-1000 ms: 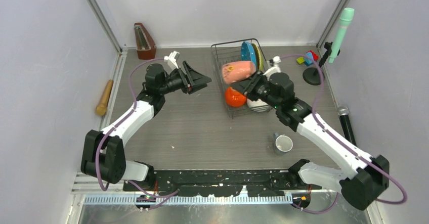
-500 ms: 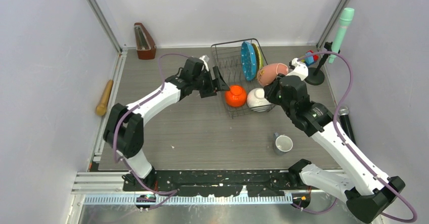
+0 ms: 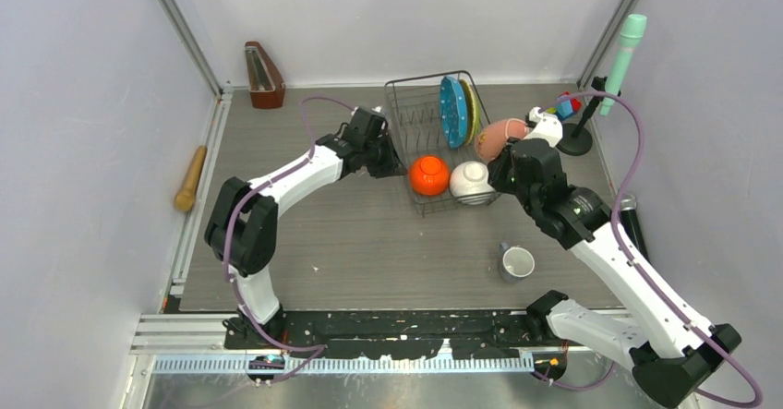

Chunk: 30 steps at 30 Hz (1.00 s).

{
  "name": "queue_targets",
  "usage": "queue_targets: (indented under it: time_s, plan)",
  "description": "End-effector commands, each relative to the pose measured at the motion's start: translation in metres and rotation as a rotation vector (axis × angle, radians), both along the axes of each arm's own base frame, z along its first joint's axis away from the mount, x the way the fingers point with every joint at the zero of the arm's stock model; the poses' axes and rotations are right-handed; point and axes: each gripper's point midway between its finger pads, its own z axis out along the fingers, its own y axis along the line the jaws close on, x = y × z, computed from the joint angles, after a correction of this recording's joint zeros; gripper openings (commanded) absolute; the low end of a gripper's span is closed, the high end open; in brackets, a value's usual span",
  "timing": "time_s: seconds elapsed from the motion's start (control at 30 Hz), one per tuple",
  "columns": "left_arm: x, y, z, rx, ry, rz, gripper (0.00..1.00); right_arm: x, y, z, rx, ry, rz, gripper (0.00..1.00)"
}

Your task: Load the mixed dishes into the dish rack

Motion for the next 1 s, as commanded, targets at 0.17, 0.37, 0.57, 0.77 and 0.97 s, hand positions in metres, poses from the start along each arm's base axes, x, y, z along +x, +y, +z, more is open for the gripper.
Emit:
queue_targets:
  time_s: [0.17,0.37,0.57,0.77,0.97]
  plan:
    - [-0.062,0.036,-0.011,0.081,0.073,-0.032,0.00,0.029,0.041,0.050,-0.003,-0.073,0.153,0.00]
    - [-0.102,0.037,-0.006,0.039,0.081,-0.025,0.00,0.041,0.082,0.058,-0.005,-0.068,0.248,0.00]
    - [-0.128,0.029,-0.008,-0.012,0.069,0.008,0.00,0.051,0.126,0.060,-0.025,-0.066,0.336,0.00]
    - [-0.133,0.033,-0.004,0.008,0.060,0.013,0.27,0.073,0.159,0.046,-0.124,-0.043,0.396,0.00]
    - [-0.135,0.049,0.009,0.045,0.011,0.024,0.69,0.103,0.167,0.022,-0.258,-0.036,0.385,0.00]
